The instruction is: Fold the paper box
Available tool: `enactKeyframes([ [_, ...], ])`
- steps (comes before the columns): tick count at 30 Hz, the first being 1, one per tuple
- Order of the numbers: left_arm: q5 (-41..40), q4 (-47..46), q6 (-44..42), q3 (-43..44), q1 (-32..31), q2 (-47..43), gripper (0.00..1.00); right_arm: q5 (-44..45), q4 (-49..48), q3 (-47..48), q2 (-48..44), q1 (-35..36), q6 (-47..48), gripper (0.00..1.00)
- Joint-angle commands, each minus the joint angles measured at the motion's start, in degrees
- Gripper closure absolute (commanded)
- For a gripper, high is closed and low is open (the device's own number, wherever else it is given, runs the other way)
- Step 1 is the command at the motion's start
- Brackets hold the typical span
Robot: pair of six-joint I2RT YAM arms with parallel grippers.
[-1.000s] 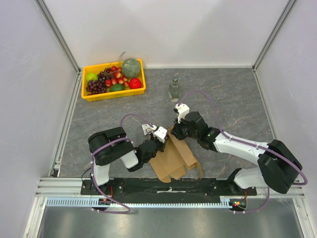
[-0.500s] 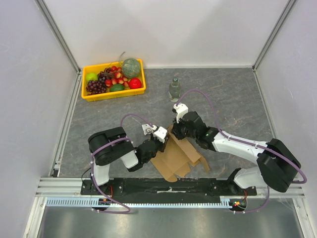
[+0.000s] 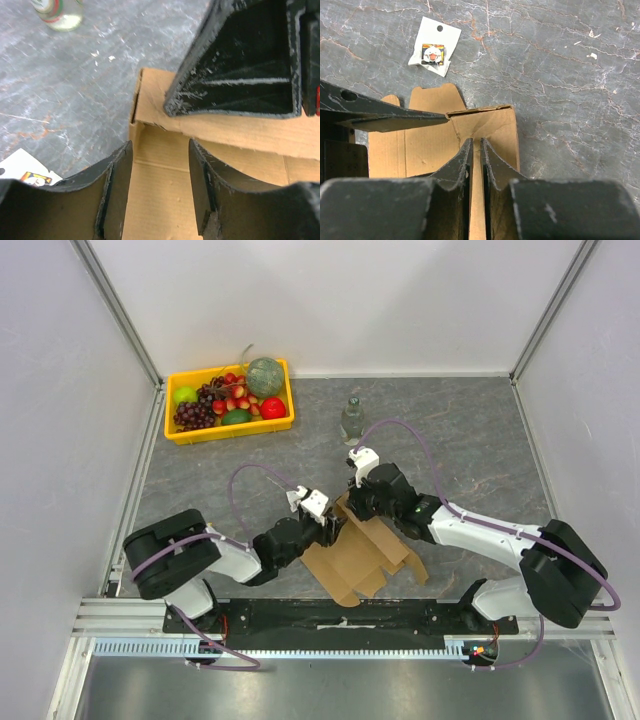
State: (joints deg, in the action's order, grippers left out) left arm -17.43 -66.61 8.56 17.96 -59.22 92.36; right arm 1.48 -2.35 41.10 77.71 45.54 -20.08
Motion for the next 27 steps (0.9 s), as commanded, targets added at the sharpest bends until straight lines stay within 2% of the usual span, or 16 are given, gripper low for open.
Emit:
enactKeyframes([
  [1, 5.47, 17.61, 5.59, 3.22, -0.02, -4.02, 0.44, 1.25, 4.63, 0.73, 0.95, -0.01, 1.35, 0.83],
  [4, 7.41, 26.24, 8.83, 4.72, -0.1, -5.52, 0.45, 1.25, 4.72, 0.73, 0.86, -0.01, 1.44, 0.83],
  [8, 10.31, 31.62, 12.88, 4.28, -0.02, -10.43, 0.44, 1.25, 4.72, 0.91, 0.95, -0.01, 1.62, 0.83],
  [15, 11.46, 46.63, 20.0, 4.02, -0.02, -26.06, 0.44, 0.9, 4.81, 1.52, 1.04, -0.01, 1.0, 0.83],
  [21, 7.95, 57.01, 23.43, 2.52, -0.1, -39.78, 0.3, 0.98, 6.74, 3.54, 0.16, 0.08, 0.48, 0.83],
  [27, 5.22, 62.91, 24.75, 3.57, -0.02, -45.33, 0.16, 2.21, 10.61, 6.71, -0.98, 0.08, 0.65, 0.83],
])
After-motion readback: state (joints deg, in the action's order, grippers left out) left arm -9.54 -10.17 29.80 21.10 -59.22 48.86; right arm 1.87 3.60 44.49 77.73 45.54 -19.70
